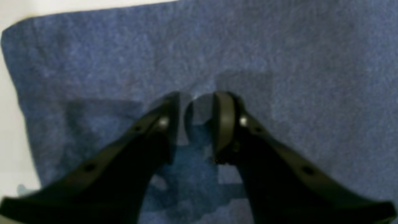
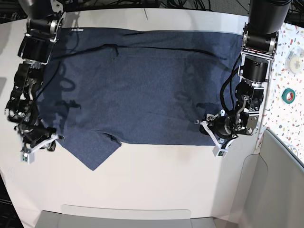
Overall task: Layout the t-shirt on the table in an organized manner, then fold the t-shirt properly
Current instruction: 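Release the hem and lift both grippers off the shirt, then move both grippers to the shirt's side edges and grasp them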
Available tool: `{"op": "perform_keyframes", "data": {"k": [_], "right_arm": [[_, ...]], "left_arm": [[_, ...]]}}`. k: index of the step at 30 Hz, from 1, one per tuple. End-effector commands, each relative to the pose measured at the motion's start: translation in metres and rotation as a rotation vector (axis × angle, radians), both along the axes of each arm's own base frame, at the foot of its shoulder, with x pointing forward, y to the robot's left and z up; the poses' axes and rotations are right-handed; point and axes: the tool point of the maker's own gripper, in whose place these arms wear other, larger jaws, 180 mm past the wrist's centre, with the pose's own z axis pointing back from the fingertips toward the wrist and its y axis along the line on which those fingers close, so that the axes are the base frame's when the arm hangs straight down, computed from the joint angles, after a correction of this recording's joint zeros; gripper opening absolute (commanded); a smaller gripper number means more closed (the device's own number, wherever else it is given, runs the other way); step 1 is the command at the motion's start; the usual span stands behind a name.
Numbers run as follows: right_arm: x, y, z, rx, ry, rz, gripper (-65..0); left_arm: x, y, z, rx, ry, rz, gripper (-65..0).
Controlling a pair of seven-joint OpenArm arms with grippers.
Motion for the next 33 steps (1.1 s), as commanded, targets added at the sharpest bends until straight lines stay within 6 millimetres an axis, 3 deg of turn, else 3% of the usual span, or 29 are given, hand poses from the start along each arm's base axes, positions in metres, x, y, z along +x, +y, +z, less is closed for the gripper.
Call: {"op": "perform_keyframes", "data": {"k": [1,7,11,14,22,24,27,33], "right_arm": [[0.016,-0.009,0.026,-0.021,-0.065,0.008,-41.3],[0.040,0.000,-0.004,0.010,0.053,0.253,-40.1],[0.042,-0.008,-0.009,0.035,0.082,0.259,-40.1],[0.039,-0.032,-0.014,0.060,0.116,0.217,-40.1],[0.017,-0.094,-0.008,0.342,0.033,0.042,-40.1],[0.013,-0.095,-0.014,0.346,0.046,0.037,-40.1],[-0.001,-0.090,-0.038,0.363,0.098,0.031,-40.1],[-0.011,-0.050,-0.075,0.410,0.155,0.092,-40.1]], "left_arm": [[0.008,0.008,0.011,0.018,-0.023,0.009,-44.8],[0.005,0.009,0.007,0.018,-0.018,0.012,-44.8],[0.005,0.010,0.007,0.020,-0.015,0.012,-44.8],[0.005,0.010,0.007,0.020,-0.015,0.012,-44.8],[0.005,0.011,0.007,0.020,-0.018,0.014,-44.8],[0.005,0.011,0.007,0.020,-0.018,0.014,-44.8],[0.004,0.011,0.007,0.021,-0.017,0.014,-44.8],[0.004,0.011,0.007,0.021,-0.012,0.013,-44.8]]}}
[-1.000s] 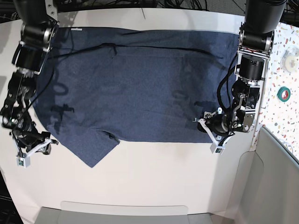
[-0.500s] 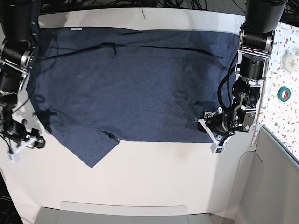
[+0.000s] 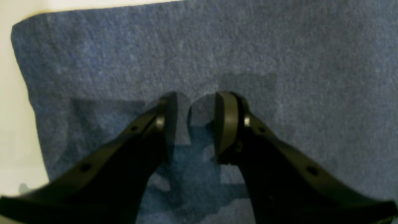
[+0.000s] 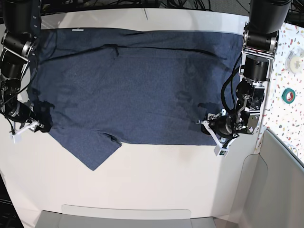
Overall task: Layout the t-shirt on the table in an organized manner, then fold the t-shirt properly
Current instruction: 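Move both grippers to the shirt's side edges and grasp them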
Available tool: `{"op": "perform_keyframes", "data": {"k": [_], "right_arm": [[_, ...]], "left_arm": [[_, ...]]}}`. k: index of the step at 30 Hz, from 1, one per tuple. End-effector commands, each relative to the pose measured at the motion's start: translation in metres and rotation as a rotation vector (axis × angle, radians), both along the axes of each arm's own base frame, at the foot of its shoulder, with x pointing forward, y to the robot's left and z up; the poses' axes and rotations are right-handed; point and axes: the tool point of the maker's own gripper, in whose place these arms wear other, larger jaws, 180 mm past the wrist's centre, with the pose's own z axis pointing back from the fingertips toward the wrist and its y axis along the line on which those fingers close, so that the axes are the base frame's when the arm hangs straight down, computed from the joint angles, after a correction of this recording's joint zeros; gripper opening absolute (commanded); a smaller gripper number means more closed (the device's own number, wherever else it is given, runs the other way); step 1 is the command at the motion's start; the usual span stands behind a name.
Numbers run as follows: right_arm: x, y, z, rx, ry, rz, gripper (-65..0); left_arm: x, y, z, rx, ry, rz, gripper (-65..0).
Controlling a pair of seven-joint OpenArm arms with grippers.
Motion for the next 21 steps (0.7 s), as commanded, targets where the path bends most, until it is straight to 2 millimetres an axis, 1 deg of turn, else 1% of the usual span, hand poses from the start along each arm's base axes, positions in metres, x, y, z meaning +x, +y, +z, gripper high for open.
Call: {"op": "perform_keyframes", "data": {"k": [1,4,6,9,11,12,13,15,16,17,18,19,21], "right_arm": [[0.008,-0.001,0.012,-0.013,-0.029,0.012,-40.1],[0.006,0.005,0.007,-0.004,-0.019,0.019,-40.1],[0.004,0.015,0.000,0.009,-0.008,0.030,-40.1],[0.004,0.021,-0.003,0.015,-0.005,0.039,-40.1],[0.005,0.022,-0.003,0.016,-0.006,0.040,-40.5],[0.006,0.024,-0.003,0.017,-0.008,0.044,-42.3],[0.006,0.026,-0.003,0.018,-0.010,0.046,-47.7],[0.006,0.025,-0.003,0.017,-0.007,0.045,-62.1],[0.006,0.025,-0.004,0.016,-0.005,0.044,-65.0],[0.005,0.024,-0.004,0.007,-0.003,0.047,-65.0],[0.004,0.023,-0.006,-0.005,0.006,0.051,-65.0],[0.003,0.021,-0.007,-0.022,0.015,0.055,-65.0],[0.001,0.020,-0.010,-0.038,0.028,0.059,-65.0]], "left_arm": [[0.005,0.008,0.008,0.023,-0.009,0.007,-44.8],[0.005,0.008,0.008,0.023,-0.009,0.007,-44.8],[0.005,0.008,0.008,0.023,-0.009,0.007,-44.8],[0.005,0.008,0.008,0.023,-0.009,0.007,-44.8],[0.005,0.008,0.008,0.021,-0.009,0.006,-44.8],[0.005,0.008,0.008,0.021,-0.009,0.006,-44.8],[0.006,0.008,0.008,0.021,-0.010,0.007,-44.8],[0.008,0.008,0.012,0.011,-0.025,0.015,-44.8],[0.014,0.012,0.022,-0.005,-0.055,0.036,-44.8],[0.021,0.018,0.036,-0.024,-0.096,0.062,-44.8],[0.029,0.027,0.054,-0.052,-0.145,0.105,-44.7],[0.033,0.039,0.068,-0.081,-0.182,0.151,-44.6],[0.031,0.062,0.082,-0.119,-0.203,0.229,-43.9]]}}
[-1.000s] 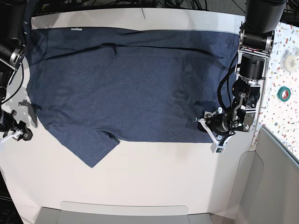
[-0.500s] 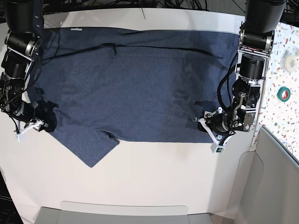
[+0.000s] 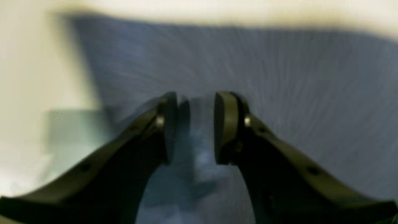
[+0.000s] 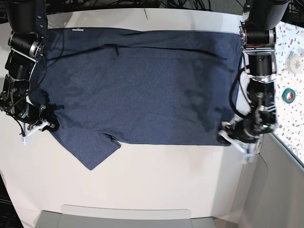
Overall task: Layout the t-shirt on the table in an organized manner, then fold the t-shirt properly
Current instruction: 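Move both grippers to the shirt's side edges and grasp them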
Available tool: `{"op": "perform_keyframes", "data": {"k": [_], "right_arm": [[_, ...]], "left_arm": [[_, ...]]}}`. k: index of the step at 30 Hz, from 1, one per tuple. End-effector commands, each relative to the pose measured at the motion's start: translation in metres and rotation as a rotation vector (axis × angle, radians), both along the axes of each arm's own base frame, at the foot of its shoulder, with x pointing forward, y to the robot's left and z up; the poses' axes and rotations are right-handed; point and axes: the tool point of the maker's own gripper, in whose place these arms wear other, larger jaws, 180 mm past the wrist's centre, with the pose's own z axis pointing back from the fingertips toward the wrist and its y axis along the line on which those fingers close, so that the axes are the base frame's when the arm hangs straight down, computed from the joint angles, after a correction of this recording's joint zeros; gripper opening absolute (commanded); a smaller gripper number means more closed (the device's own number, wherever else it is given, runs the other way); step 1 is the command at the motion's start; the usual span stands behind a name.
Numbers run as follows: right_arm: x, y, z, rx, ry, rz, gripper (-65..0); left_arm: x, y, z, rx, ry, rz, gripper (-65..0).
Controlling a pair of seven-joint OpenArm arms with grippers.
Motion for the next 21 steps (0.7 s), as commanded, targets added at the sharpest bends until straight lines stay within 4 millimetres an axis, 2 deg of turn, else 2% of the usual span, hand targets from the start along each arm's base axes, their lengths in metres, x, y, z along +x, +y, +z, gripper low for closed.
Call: {"op": "perform_keyframes", "data": {"k": [1,5,6,9,14,18,21], "right_arm": [[-0.002,-0.010,0.003,-0.050,0.022,0.015,-65.0],[-0.002,-0.009,0.002,-0.051,0.023,0.018,-65.0],[-0.002,-0.009,0.002,-0.051,0.023,0.018,-65.0],[-0.001,-0.008,0.002,-0.052,0.023,0.022,-65.0],[-0.001,-0.006,0.002,-0.050,0.023,0.025,-65.0],[-0.001,0.001,-0.002,-0.040,0.026,0.032,-65.0],[-0.001,0.001,-0.002,-0.041,0.028,0.033,-65.0]], "left_arm": [[0.014,0.023,0.031,-0.003,-0.071,0.054,-42.8],[0.005,0.068,0.042,-0.078,-0.090,0.200,-38.3],[0.001,0.074,0.036,-0.092,-0.079,0.222,-38.2],[-0.020,0.087,0.002,-0.145,-0.001,0.284,-38.2],[-0.035,0.090,-0.022,-0.212,0.024,0.269,-38.2],[-0.036,0.089,-0.030,-0.238,0.044,0.281,-38.2],[-0.033,0.071,-0.036,-0.268,0.048,0.267,-38.2]]}}
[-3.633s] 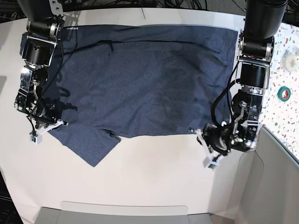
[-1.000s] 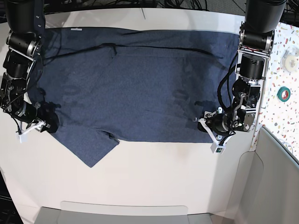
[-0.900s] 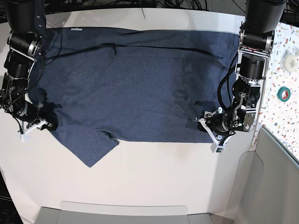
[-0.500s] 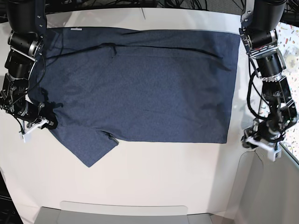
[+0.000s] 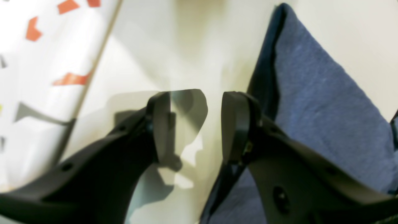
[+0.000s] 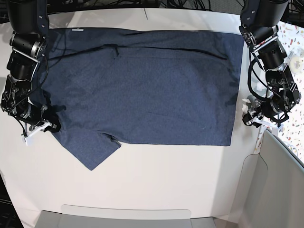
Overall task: Layout the t-shirt on the table in an organized manner, then fold the t-shirt properly
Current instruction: 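Move both grippers to the shirt's side edges and grasp them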
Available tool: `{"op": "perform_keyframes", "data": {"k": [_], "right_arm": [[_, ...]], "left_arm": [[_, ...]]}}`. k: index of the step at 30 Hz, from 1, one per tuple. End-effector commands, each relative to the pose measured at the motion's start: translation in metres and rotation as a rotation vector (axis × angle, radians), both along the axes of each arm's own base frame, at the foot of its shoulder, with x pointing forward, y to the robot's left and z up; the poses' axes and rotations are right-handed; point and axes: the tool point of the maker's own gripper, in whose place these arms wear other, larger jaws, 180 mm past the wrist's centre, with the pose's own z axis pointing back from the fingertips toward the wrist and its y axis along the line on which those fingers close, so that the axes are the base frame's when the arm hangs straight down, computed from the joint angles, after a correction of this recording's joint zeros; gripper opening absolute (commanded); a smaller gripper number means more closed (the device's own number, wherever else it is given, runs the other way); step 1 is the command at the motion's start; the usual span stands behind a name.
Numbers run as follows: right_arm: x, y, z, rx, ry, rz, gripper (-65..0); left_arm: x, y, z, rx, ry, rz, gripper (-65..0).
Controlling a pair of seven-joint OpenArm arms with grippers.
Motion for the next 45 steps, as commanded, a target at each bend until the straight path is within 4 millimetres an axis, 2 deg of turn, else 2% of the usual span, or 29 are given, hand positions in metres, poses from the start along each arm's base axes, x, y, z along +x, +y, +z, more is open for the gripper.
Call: {"op": "perform_keyframes", "data": {"k": [1,3,8,10,16,19,23,28,33,39,45], "right_arm": [[-0.004,-0.006,-0.001,-0.044,0.036,0.025,-65.0],[-0.004,-0.005,-0.002,-0.043,0.038,0.027,-65.0],[-0.004,-0.005,-0.002,-0.043,0.039,0.028,-65.0],[-0.005,-0.005,-0.002,-0.043,0.041,0.028,-65.0],[-0.012,-0.005,-0.010,-0.040,0.059,0.027,-65.0],[-0.015,-0.004,-0.012,-0.038,0.063,0.027,-65.0],[-0.015,-0.004,-0.013,-0.038,0.064,0.027,-65.0],[-0.015,-0.003,-0.014,-0.036,0.065,0.030,-65.0],[-0.015,-0.003,-0.014,-0.036,0.065,0.030,-65.0],[-0.015,-0.002,-0.014,-0.035,0.065,0.031,-65.0],[-0.016,-0.001,-0.015,-0.036,0.068,0.033,-65.0]], "left_arm": [[0.013,-0.003,0.016,-0.002,-0.037,-0.013,-38.2],[0.026,-0.014,0.025,-0.021,-0.066,-0.022,-38.2],[0.041,-0.032,0.026,-0.082,-0.065,-0.033,-38.2],[0.046,-0.042,0.024,-0.111,-0.069,-0.032,-38.2],[0.058,-0.050,0.012,-0.172,-0.067,0.012,-38.2],[0.060,-0.051,0.006,-0.186,-0.069,0.036,-38.2],[0.064,-0.051,0.009,-0.190,-0.079,0.043,-38.2],[0.066,-0.062,0.008,-0.207,-0.081,0.033,-38.2],[0.074,-0.064,0.017,-0.217,-0.104,0.034,-38.1],[0.079,-0.070,0.030,-0.324,-0.158,0.061,-38.1],[0.068,-0.069,0.016,-0.313,-0.132,0.069,-38.7]]}}
